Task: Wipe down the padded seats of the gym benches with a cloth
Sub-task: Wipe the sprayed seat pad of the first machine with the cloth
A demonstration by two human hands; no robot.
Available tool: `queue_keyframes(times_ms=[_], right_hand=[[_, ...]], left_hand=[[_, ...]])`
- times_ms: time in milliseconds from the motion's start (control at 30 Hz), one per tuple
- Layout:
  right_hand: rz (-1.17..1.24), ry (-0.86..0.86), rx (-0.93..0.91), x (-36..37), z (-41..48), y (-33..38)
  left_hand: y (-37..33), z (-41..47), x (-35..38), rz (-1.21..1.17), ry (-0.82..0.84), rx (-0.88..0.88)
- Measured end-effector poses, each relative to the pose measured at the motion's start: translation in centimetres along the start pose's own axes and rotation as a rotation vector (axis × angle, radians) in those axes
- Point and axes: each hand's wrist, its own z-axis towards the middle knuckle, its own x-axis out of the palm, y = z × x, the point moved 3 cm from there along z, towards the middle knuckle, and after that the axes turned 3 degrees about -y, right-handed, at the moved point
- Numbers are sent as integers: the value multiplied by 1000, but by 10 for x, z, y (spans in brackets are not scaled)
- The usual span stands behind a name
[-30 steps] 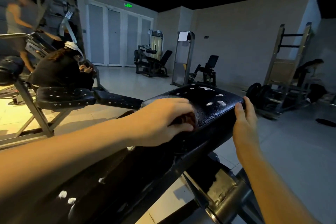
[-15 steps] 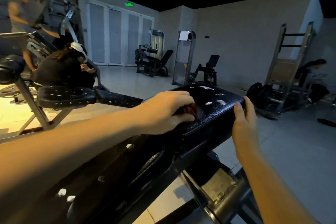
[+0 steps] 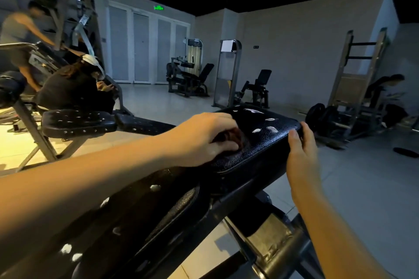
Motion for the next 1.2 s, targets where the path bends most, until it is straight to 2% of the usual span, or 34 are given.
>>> queue_keyframes(times_ms=[133, 233, 300, 367, 433, 500, 567, 667, 733, 833, 933, 1000, 1133, 1200], right_hand=[[-2, -7, -14, 1, 0, -1], [-17, -10, -25, 2, -2, 0], [-32, -2, -25, 1, -2, 2], [-57, 2, -23, 0, -3, 3], [-63, -9, -27, -1, -2, 3], [-55, -14, -33, 0, -2, 2], [-53, -13, -35, 1, -1, 1], [-69, -18, -57, 3, -3, 1], [-76, -22, -55, 3, -4, 2], [-77, -17, -47, 1, -5, 5], [-71, -22, -32, 0, -5, 5], [-52, -20, -21, 0, -5, 4], [-36, -10, -33, 3, -7, 5], [-40, -15, -40, 5, -9, 6]], left_hand=[[72, 1, -19, 199, -49, -273], [90, 41, -8, 176, -99, -439], [72, 65, 6, 105, -117, -396], [39, 65, 14, 64, -83, -268], [14, 44, 14, 9, -37, -104], [16, 16, 5, -7, -8, -49], [43, 1, -10, 59, -19, -131], [90, 16, -17, 186, -44, -372], [94, 41, -8, 153, -84, -438], [46, 63, 9, 53, -104, -312], [-12, 39, 15, -3, -29, -26], [-11, 15, 8, -1, -2, 26], [72, 9, -13, 216, -70, -271], [92, 24, -12, 219, -99, -421]])
